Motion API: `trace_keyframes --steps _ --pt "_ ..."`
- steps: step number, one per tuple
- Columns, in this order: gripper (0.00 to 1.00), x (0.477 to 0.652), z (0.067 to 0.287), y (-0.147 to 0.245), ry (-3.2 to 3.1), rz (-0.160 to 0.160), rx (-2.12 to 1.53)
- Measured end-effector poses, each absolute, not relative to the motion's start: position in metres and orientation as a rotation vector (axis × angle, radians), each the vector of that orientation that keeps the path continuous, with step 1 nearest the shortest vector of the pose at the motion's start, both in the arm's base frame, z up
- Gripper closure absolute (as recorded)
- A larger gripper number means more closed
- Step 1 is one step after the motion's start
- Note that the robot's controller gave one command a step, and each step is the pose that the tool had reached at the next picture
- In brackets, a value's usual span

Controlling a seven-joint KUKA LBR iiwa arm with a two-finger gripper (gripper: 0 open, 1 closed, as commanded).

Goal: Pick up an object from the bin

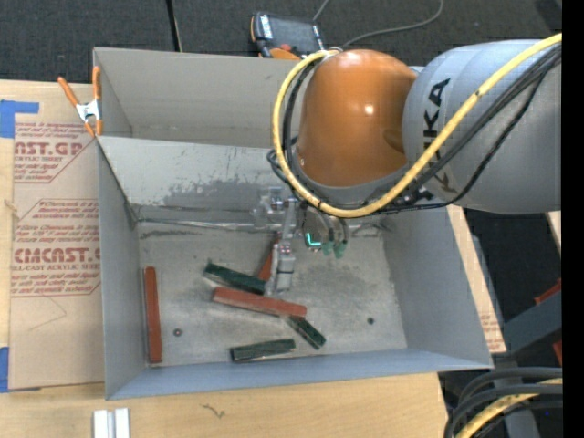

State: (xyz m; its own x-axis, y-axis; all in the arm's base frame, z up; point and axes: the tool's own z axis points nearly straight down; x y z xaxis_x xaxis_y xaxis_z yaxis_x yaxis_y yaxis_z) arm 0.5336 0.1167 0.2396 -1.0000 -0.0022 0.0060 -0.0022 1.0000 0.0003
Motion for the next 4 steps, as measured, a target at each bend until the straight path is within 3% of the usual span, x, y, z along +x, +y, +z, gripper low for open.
trace_keyframes --steps 1,2,3,4 --pt "0.0 0.495 0.07 0.144 -3.051 0.0 0.729" --pt "1.0 0.496 0.072 0.145 -3.055 -0.003 0.728" --pt "1.0 0.485 0.201 0.1 -3.058 0.001 0.754" --pt "1.0 0.482 0.113 0.112 -3.076 -0.003 0.606"
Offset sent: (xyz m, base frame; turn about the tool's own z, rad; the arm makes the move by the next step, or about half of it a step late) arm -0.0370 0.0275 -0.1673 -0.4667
